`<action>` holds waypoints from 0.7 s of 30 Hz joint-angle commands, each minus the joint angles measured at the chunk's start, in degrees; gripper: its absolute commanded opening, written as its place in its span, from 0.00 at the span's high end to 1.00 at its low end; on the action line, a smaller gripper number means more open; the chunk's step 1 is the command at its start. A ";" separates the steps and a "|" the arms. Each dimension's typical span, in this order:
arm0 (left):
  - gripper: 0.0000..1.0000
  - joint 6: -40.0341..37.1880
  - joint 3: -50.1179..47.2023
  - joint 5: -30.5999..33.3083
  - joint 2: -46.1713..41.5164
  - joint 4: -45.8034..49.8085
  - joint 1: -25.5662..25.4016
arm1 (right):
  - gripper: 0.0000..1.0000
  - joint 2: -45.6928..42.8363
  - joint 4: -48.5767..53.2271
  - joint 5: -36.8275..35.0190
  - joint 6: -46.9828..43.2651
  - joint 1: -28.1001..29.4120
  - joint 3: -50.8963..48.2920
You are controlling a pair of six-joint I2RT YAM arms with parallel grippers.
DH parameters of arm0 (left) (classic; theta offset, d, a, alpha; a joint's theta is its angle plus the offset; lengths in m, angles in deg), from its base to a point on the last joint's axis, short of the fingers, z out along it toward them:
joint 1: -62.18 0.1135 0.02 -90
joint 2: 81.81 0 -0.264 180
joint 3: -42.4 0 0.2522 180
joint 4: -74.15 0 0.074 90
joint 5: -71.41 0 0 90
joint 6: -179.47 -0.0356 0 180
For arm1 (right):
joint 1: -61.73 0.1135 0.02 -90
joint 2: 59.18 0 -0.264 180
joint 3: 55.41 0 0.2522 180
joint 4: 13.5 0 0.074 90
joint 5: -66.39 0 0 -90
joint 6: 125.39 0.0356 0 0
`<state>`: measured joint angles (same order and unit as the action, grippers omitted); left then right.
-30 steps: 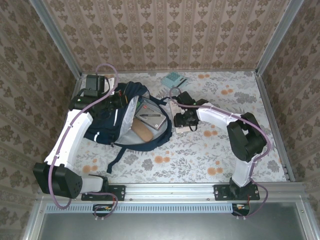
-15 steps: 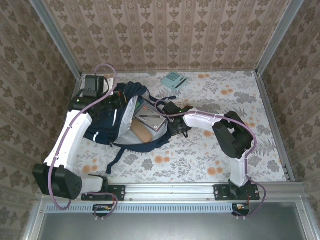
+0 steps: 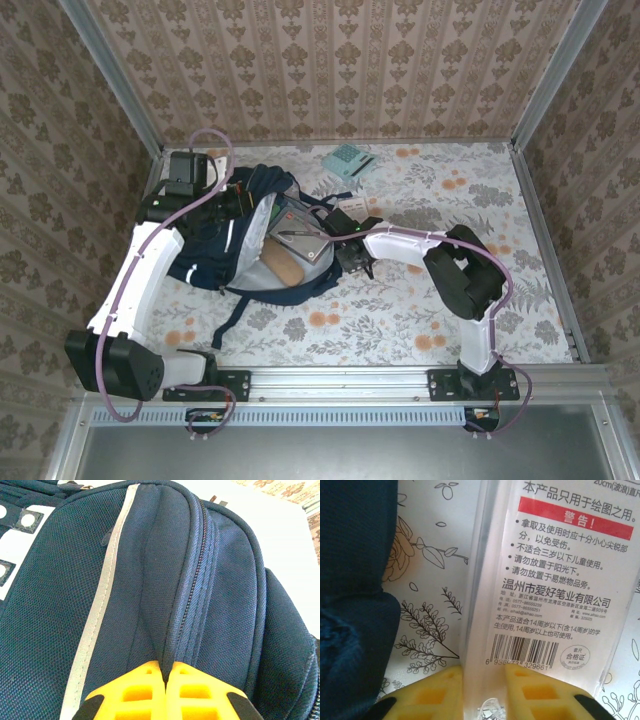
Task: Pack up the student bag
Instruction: Pick up the pencil pouch from the top-center of the table.
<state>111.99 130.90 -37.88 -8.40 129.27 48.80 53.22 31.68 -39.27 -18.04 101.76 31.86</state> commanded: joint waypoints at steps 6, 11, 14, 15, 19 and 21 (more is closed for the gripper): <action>1.00 1.06 1.11 -1.64 -3.71 -3.13 0.63 | 0.97 2.04 3.64 4.15 1.06 -0.66 -3.22; 1.00 1.10 1.15 -1.63 -3.71 -3.22 0.64 | 1.00 -3.24 6.20 3.25 1.66 -0.71 -1.01; 1.00 1.12 1.34 -1.59 -3.53 -3.31 0.64 | 1.00 -7.50 7.64 2.77 1.67 -1.05 0.67; 1.00 1.16 1.43 -1.60 -3.45 -3.33 0.64 | 1.00 -8.79 8.01 2.61 1.60 -1.14 1.11; 1.00 1.21 1.73 -1.89 -3.12 -3.40 0.64 | 1.00 -14.68 9.64 2.26 -0.21 -1.27 3.33; 1.00 1.24 1.81 -1.81 -3.02 -3.57 0.64 | 1.00 -17.55 9.33 3.17 -1.87 -1.29 3.65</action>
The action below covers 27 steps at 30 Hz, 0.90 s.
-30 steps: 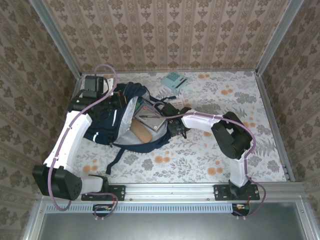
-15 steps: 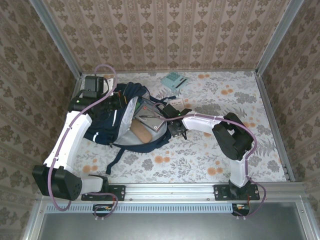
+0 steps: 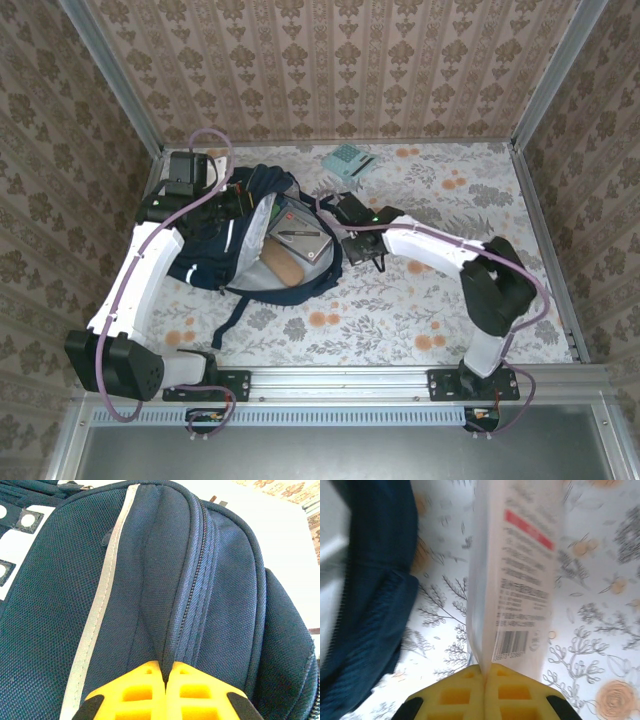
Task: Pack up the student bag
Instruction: Pick up the pencil pouch from the top-center of the table, then place the pencil pouch in the student bag.
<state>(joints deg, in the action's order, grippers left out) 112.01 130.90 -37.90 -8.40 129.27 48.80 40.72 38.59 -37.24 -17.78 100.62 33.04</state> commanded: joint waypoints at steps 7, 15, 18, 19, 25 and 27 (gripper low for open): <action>1.00 1.53 2.82 -2.13 -2.00 -3.67 0.81 | 1.00 -13.28 -0.27 9.37 -7.88 0.80 2.01; 1.00 2.33 4.58 -2.90 -1.09 -3.60 1.56 | 1.00 -12.45 -1.72 12.17 -10.54 6.18 1.57; 1.00 2.56 5.51 -3.49 -0.84 -3.42 1.86 | 1.00 -10.24 -2.63 11.02 -11.59 9.49 2.07; 1.00 2.70 5.81 -3.75 -0.73 -3.40 1.97 | 1.00 -9.15 -2.81 10.53 -12.00 10.57 2.64; 1.00 3.03 6.39 -4.99 -0.82 -3.23 2.14 | 1.00 -1.81 -3.87 7.31 -15.84 16.56 7.47; 1.00 3.27 6.38 -5.16 -0.98 -3.16 2.26 | 1.00 0.63 -3.70 5.76 -17.66 18.21 9.40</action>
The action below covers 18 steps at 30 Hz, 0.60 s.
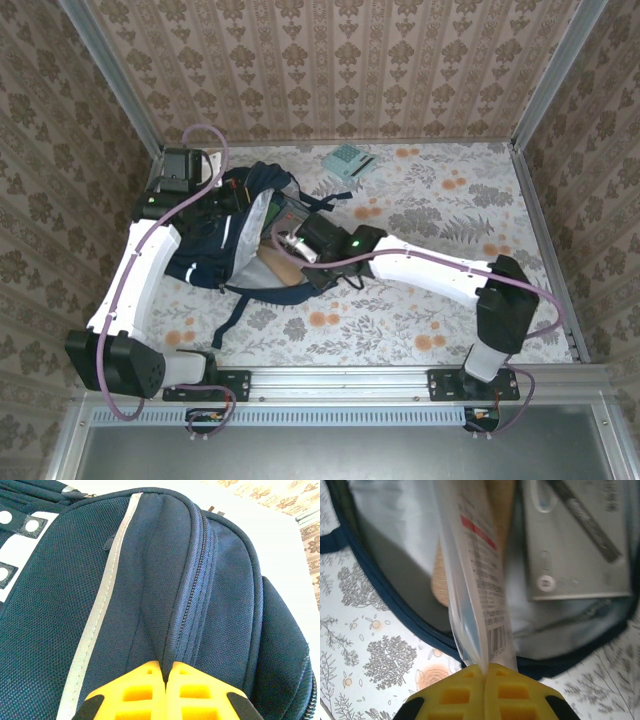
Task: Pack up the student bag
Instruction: Place the pencil pouch in the student bag.
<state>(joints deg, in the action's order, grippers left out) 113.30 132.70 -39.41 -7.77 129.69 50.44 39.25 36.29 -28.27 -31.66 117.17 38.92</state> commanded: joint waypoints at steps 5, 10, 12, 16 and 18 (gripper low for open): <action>1.00 2.15 4.40 -4.42 -1.93 -3.56 0.85 | 1.00 6.85 -3.31 -8.61 -8.40 5.82 6.66; 1.00 2.19 4.22 -5.02 -1.97 -3.53 0.85 | 1.00 9.77 -7.20 -10.03 -8.47 6.62 9.32; 1.00 2.23 4.07 -4.93 -2.05 -3.55 0.85 | 1.00 10.75 -8.61 -10.26 -8.38 6.66 10.22; 1.00 2.45 3.72 -5.11 -2.01 -3.86 0.85 | 1.00 14.82 -9.13 -10.99 -9.54 7.19 13.64; 1.00 2.53 3.62 -5.29 -2.03 -4.09 0.85 | 1.00 17.36 -8.99 -12.07 -10.18 7.55 15.18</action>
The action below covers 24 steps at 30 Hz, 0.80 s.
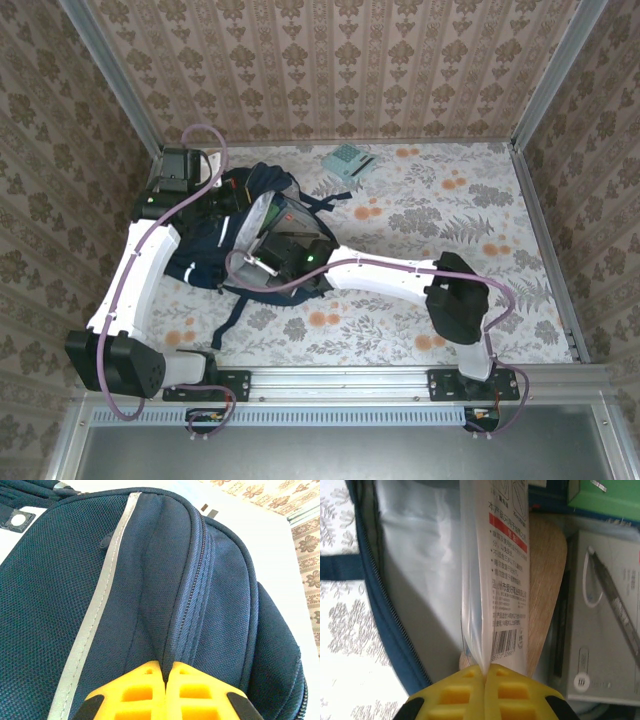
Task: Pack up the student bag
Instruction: Place the pencil pouch in the student bag, then pick up the calculator from the top-center of the table.
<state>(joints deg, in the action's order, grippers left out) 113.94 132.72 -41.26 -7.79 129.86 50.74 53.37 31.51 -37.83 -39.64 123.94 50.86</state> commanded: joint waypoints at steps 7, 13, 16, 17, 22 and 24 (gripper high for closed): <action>1.00 1.55 3.03 -3.07 -2.49 -3.90 0.64 | 0.57 3.15 -4.11 1.61 0.87 1.15 2.35; 1.00 1.80 2.46 -3.29 -2.21 -4.45 0.69 | 0.54 -2.95 -5.35 4.77 5.29 -0.31 -2.25; 1.00 1.89 2.20 -3.43 -2.21 -4.51 0.64 | 0.54 -7.14 -6.80 6.15 8.44 -2.32 -6.33; 1.00 1.73 2.10 -3.41 -2.29 -4.51 0.66 | 0.53 -8.57 -7.59 6.47 9.36 -3.14 -7.98; 1.00 1.96 1.54 -3.43 -2.34 -4.63 0.64 | 0.51 -14.37 -11.21 8.36 14.77 -8.98 -15.07; 1.00 1.98 1.40 -3.25 -2.30 -4.69 0.65 | 0.51 -15.62 -12.66 9.69 17.00 -12.00 -16.83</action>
<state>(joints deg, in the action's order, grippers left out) 113.94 132.72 -41.29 -7.79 130.39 51.73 40.24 22.15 -30.70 -27.83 115.09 36.61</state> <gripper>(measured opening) 0.045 0.493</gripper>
